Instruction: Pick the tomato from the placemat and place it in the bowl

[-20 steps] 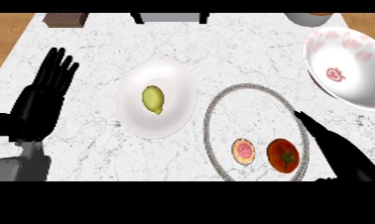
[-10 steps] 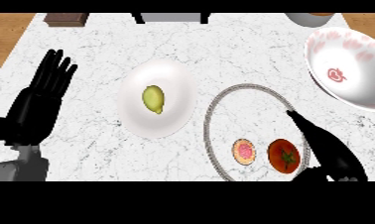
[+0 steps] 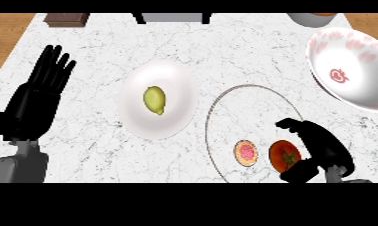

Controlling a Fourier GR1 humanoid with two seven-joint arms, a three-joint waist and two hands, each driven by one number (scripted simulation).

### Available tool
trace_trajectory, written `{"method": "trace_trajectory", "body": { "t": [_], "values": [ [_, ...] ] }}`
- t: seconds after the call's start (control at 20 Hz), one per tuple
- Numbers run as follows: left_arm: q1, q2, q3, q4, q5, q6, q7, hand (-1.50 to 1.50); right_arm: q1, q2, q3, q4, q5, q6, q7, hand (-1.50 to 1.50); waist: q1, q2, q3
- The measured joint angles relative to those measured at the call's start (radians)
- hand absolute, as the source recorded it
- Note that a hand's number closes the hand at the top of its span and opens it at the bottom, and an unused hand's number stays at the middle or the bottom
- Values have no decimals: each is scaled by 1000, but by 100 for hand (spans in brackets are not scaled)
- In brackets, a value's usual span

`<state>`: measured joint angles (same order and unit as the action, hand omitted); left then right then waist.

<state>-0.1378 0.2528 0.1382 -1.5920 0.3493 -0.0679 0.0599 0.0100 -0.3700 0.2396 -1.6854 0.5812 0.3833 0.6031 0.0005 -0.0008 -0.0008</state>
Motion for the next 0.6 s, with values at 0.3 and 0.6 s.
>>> {"method": "trace_trajectory", "body": {
  "t": [0.3,0.6],
  "values": [
    [3,-8,5,4,-12,-10,3,0,-2,-19,40,-3,98,5,-73,150,-1,-1,-1],
    [32,-32,7,-23,-27,-17,-8,0,-20,-1,49,-6,175,29,-97,150,0,-1,-1]
  ]
}}
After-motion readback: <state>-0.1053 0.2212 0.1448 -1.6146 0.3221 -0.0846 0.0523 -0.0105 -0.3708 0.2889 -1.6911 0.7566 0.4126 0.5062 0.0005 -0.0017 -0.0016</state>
